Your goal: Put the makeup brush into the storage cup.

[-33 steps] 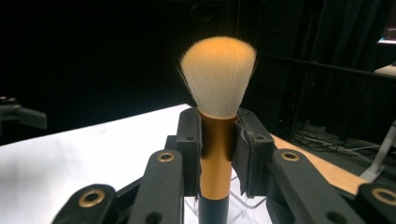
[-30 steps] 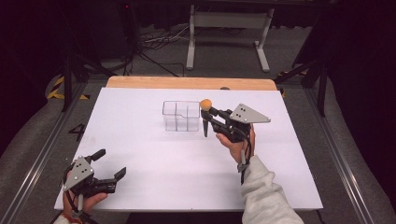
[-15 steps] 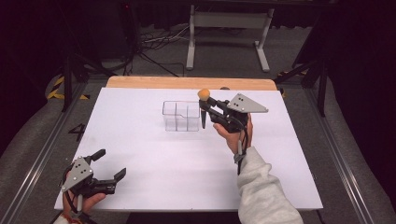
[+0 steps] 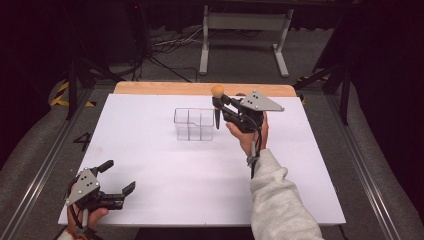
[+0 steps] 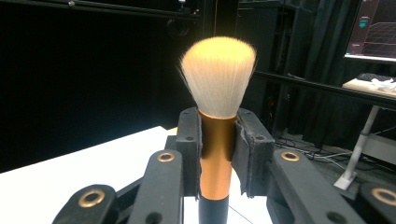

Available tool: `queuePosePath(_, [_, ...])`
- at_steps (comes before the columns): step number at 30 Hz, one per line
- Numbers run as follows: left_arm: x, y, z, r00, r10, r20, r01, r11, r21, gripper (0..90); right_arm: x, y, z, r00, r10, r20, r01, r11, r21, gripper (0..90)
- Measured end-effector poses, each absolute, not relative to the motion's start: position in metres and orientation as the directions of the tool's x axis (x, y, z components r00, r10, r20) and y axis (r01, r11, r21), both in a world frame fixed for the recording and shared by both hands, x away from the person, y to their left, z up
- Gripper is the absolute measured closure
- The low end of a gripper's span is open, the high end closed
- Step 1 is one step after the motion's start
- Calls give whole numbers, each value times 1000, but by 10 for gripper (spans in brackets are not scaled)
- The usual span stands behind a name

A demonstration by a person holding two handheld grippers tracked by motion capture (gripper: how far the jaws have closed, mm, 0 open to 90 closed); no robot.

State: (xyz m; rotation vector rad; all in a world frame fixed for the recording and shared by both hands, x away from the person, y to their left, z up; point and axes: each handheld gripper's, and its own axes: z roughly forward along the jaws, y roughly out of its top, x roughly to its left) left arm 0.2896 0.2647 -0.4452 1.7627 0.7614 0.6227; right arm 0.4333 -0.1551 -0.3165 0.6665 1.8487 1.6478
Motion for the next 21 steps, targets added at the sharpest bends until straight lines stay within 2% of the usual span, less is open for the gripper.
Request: queuePosePath(21, [290, 266, -445, 667, 744, 42, 189, -223, 956, 24, 458, -146, -313, -686, 725, -62, 12, 96, 995, 737])
